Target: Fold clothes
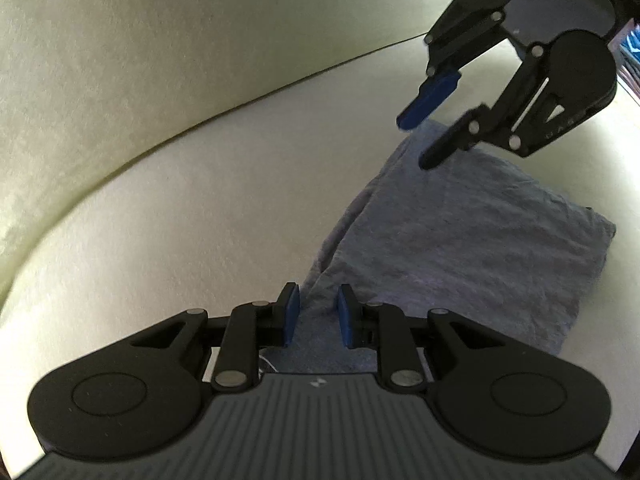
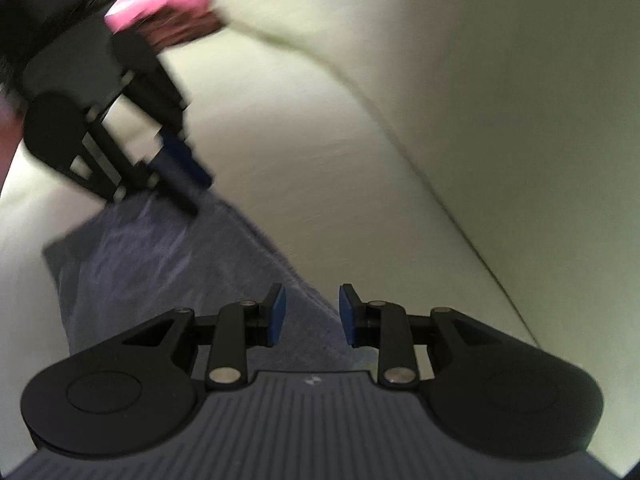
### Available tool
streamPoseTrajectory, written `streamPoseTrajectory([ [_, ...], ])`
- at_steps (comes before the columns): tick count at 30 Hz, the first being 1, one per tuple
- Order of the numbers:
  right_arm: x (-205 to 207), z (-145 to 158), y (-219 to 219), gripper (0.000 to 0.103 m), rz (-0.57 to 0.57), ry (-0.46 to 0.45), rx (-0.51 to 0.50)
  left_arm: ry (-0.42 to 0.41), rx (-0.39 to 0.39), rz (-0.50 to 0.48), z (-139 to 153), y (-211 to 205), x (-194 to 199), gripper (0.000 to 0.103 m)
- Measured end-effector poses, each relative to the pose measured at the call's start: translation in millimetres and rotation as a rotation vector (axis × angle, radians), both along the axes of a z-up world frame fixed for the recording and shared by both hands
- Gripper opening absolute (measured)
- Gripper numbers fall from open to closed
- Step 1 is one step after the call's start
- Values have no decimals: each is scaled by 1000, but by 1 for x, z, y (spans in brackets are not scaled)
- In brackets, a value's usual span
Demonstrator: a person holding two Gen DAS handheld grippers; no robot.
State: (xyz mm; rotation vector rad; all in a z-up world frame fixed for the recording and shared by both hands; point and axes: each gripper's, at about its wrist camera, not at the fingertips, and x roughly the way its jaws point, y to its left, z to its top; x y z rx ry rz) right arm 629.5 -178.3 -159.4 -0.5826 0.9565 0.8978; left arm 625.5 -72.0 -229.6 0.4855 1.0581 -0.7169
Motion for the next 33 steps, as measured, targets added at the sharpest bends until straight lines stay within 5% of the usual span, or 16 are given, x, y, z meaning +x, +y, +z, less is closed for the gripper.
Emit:
streamPoseTrajectory([
  [3, 1, -3, 1, 25, 71, 34, -4, 4, 16, 6, -1, -1, -2, 24],
  [5, 4, -5, 3, 0, 114, 47, -5, 4, 24, 6, -1, -1, -3, 12],
  [10, 2, -3, 1, 0, 142, 20, 12, -43, 43, 10, 1, 0, -7, 2],
  [16, 2, -10, -4, 0, 62, -41, 30, -73, 53, 38, -1, 0, -4, 2],
  [18, 1, -19, -3, 0, 52, -32, 13, -75, 61, 55, -1, 1, -3, 10],
  [20, -2, -22, -3, 7, 16, -53, 11, -76, 66, 68, 0, 3, -2, 31],
  [21, -2, -23, -3, 16, -11, -64, 9, -63, 65, 87, 3, 7, 2, 33],
  [22, -1, -23, -3, 36, -38, -75, 7, -50, 54, 115, 8, 13, 6, 34],
  [24, -1, -13, -9, 42, -97, -109, 12, -27, 29, 172, 18, 24, 14, 33],
  [27, -4, 10, -21, 34, -209, -110, 103, -1, -43, 255, 39, 38, 21, 29],
  [29, -11, 19, -22, 5, -229, -87, 167, 28, -104, 258, 49, 36, 17, 29],
  [33, -34, 4, -9, 3, -204, -25, 181, 64, -136, 215, 38, 18, 1, 32],
])
